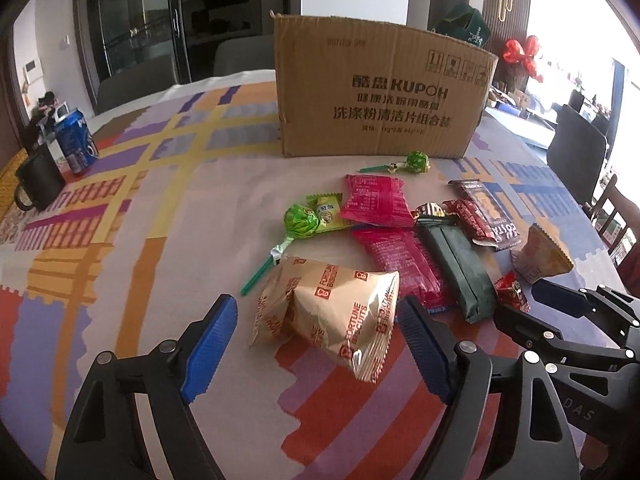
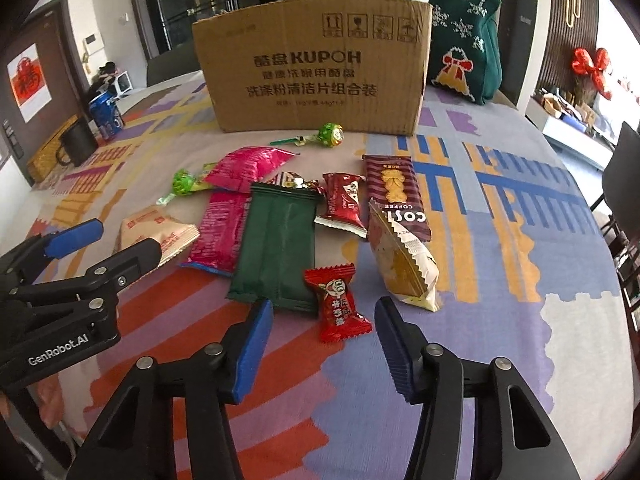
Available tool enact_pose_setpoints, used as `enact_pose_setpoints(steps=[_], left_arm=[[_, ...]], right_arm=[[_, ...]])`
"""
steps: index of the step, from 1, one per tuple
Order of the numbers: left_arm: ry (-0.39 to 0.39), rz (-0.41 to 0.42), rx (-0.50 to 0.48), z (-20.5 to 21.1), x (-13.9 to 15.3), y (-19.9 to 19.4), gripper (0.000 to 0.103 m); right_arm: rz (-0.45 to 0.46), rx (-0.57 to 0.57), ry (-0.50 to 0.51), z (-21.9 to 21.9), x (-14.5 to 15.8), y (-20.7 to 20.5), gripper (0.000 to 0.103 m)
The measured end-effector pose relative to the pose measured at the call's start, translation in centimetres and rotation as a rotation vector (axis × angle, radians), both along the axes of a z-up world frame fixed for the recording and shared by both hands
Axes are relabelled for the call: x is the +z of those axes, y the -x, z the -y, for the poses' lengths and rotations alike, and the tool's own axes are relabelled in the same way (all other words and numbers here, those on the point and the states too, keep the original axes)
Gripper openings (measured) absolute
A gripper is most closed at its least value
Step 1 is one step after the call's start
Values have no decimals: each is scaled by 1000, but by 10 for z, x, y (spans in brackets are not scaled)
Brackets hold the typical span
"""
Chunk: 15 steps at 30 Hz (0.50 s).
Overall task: Organize snacks
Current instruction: 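Grasp the Fortune Biscuits bag with left tool while right tool grasps red candy packet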
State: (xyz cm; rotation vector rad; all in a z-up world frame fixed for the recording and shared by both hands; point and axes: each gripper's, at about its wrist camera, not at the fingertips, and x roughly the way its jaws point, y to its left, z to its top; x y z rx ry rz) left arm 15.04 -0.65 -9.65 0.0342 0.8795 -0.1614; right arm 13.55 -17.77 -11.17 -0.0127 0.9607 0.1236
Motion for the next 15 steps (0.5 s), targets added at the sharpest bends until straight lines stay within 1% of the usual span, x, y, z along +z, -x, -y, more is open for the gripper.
enact_pose_setpoints(steps=[2, 6, 7, 9, 10, 13, 15], left_arm=[[9, -7, 1, 0, -3, -3, 82], [45, -51, -3, -2, -10, -11, 76], [43, -49, 1, -2, -11, -11, 76], [39, -43, 0, -2, -11, -11, 71], [38, -42, 0, -2, -11, -10, 70], [31, -31, 0, -2, -10, -8, 61], [28, -27, -4, -1, -8, -7, 54]], right_arm=[[-3, -3, -2, 0, -1, -3, 51], [-9, 1, -2, -1, -4, -7, 46], [-11, 0, -3, -1, -5, -8, 45], [-13, 1, -5, -1, -6, -9, 41], [-14, 1, -5, -1, -6, -10, 40], [-19, 5, -9, -1, -8, -11, 34], [-23, 3, -15, 0, -9, -12, 27]])
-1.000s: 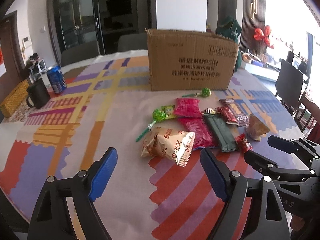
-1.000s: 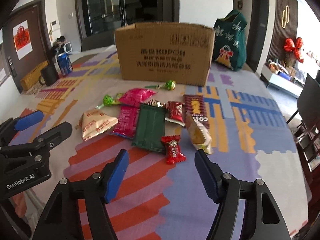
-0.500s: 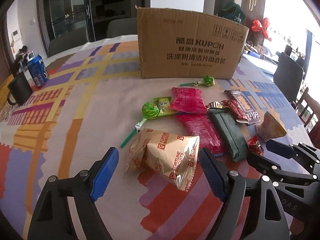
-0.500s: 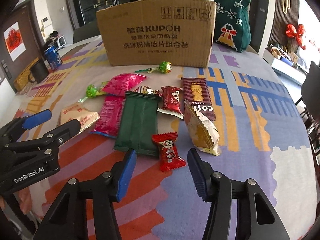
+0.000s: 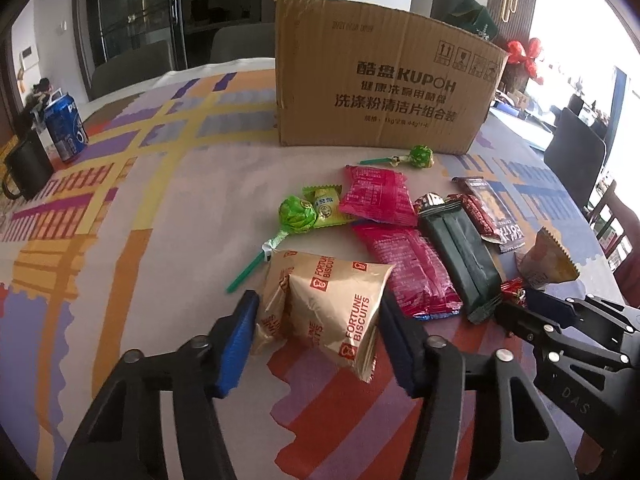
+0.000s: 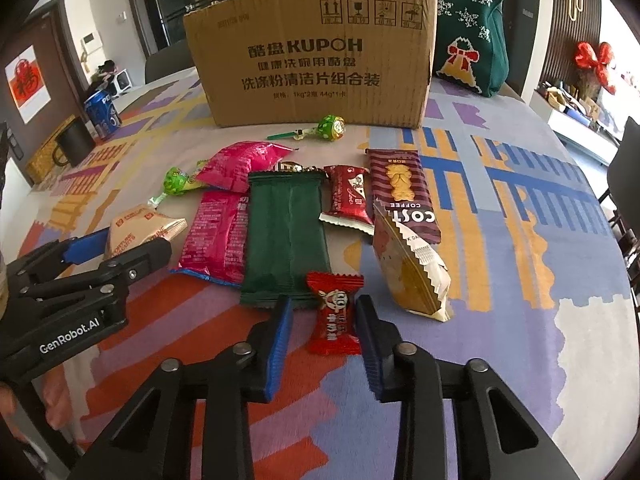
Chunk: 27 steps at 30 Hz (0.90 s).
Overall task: Organize snacks
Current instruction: 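Grasp the Fortune Biscuits bag with left tool while right tool grasps red candy packet, then lift both snacks and drop them into the cardboard box, opening both tools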
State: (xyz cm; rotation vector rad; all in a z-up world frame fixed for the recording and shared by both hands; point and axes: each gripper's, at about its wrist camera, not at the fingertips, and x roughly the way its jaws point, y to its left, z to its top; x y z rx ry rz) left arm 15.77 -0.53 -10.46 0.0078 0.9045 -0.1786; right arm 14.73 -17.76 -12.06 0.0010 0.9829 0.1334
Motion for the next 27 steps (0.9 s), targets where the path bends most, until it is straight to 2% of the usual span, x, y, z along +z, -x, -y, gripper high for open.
enact_pose_setpoints(steps=[3, 8, 19, 27], left_arm=[[0, 2, -2, 1, 3, 3, 52], [-11, 27, -4, 3, 12, 11, 50], [-17, 115, -15, 13, 52, 32, 50], [-32, 189, -6, 15, 80, 25, 50]], right_arm=[[-5, -1, -10, 1, -1, 0, 21], [19, 9, -23, 0, 7, 5, 20], [122, 61, -70, -5, 44, 17, 20], [198, 67, -100, -2, 75, 15, 20]])
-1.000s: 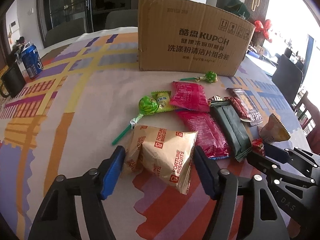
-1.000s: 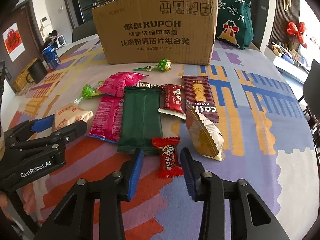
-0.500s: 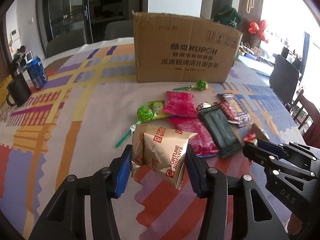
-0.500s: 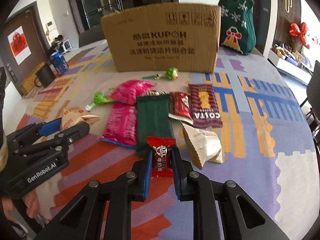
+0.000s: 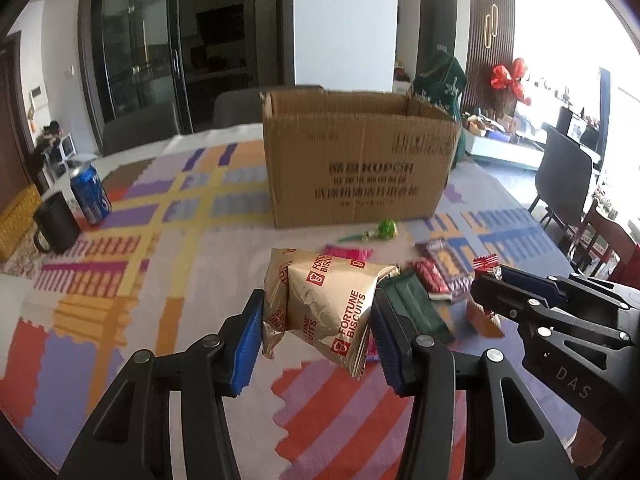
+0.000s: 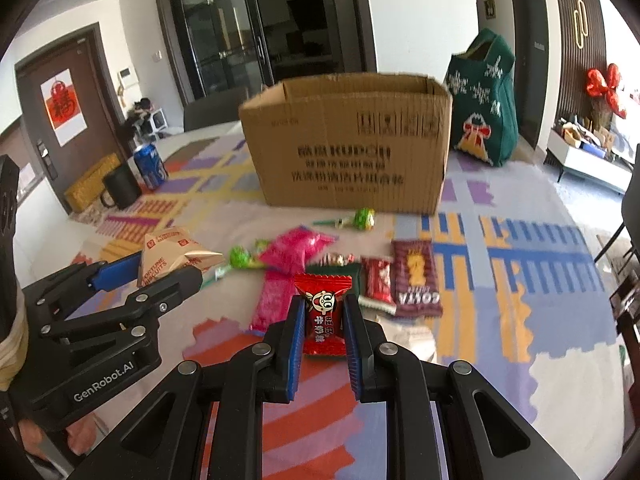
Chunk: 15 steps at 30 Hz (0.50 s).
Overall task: Organize snacks
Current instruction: 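Lift both snacks and drop them into the cardboard box, opening both tools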
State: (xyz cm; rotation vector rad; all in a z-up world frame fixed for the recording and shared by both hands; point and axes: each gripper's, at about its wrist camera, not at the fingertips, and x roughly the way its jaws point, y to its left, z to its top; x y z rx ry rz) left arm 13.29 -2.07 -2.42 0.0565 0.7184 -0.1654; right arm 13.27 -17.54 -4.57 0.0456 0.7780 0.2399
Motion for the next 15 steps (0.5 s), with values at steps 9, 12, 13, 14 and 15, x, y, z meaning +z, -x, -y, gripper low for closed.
enact_pose_setpoints(steps=[9, 12, 13, 14, 15], left_arm=[[-5, 69, 4, 3, 28, -37, 50], [-2, 94, 1, 4, 41, -53, 50], [0, 99, -1, 4, 44, -57, 50], [4, 106, -1, 3, 48, -62, 50], [3, 114, 1, 3, 53, -68, 50]], right_arm=[[62, -16, -28, 8, 28, -29, 20], [85, -23, -32, 9, 39, -43, 20], [93, -26, -32, 9, 43, -49, 20], [101, -28, -33, 10, 46, -55, 20], [112, -27, -35, 10, 51, -61, 20]])
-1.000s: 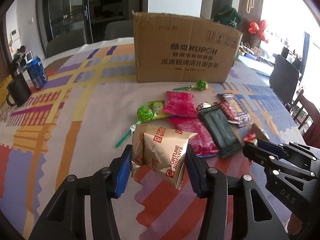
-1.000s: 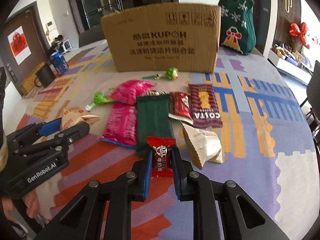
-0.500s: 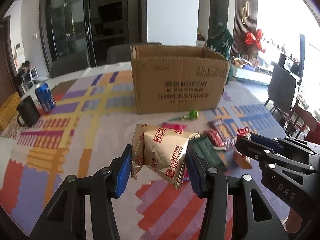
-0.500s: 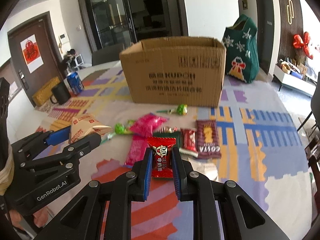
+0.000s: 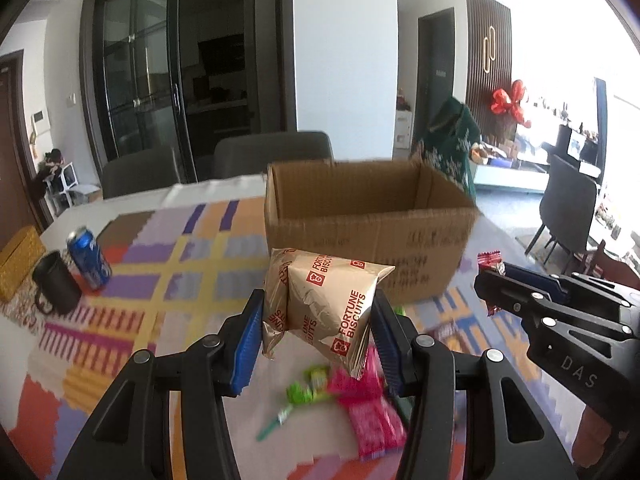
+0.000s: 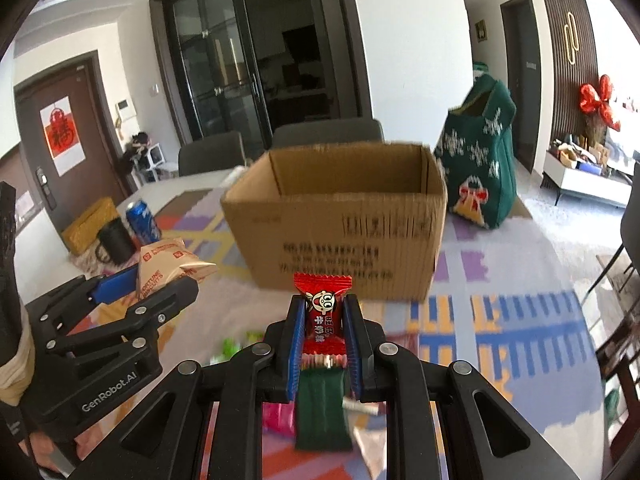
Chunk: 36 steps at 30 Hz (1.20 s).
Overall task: Organize snacks
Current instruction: 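Lift both snacks and drop them into the cardboard box, opening both tools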
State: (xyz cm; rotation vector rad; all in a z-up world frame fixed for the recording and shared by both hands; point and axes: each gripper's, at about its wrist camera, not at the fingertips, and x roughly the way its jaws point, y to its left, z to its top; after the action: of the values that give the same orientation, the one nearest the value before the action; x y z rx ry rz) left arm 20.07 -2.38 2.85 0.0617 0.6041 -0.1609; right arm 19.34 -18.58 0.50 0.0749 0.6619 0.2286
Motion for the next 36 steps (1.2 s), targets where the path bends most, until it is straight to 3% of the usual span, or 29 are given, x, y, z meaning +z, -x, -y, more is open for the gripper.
enact_pose_setpoints(steps=[6, 15, 29, 32, 34, 35, 36], left_arm=[[-4, 20, -4, 1, 20, -34, 50], [0, -15, -27, 5, 40, -87, 50], [22, -171, -53, 14, 18, -160, 51], [4, -180, -47, 16, 13, -166, 56], [-23, -157, -18, 15, 13, -165, 73], [-28, -143, -3, 14, 14, -163, 81], [-24, -133, 1, 11, 15, -161, 81]], right_arm=[[29, -3, -3, 2, 21, -32, 20], [39, -9, 32, 7, 46, -80, 20], [-73, -12, 22, 13, 33, -150, 20], [-94, -15, 26, 12, 28, -161, 20], [-96, -20, 30, 13, 25, -164, 23], [-97, -27, 38, 13, 24, -165, 32], [-96, -39, 47, 13, 23, -165, 43]])
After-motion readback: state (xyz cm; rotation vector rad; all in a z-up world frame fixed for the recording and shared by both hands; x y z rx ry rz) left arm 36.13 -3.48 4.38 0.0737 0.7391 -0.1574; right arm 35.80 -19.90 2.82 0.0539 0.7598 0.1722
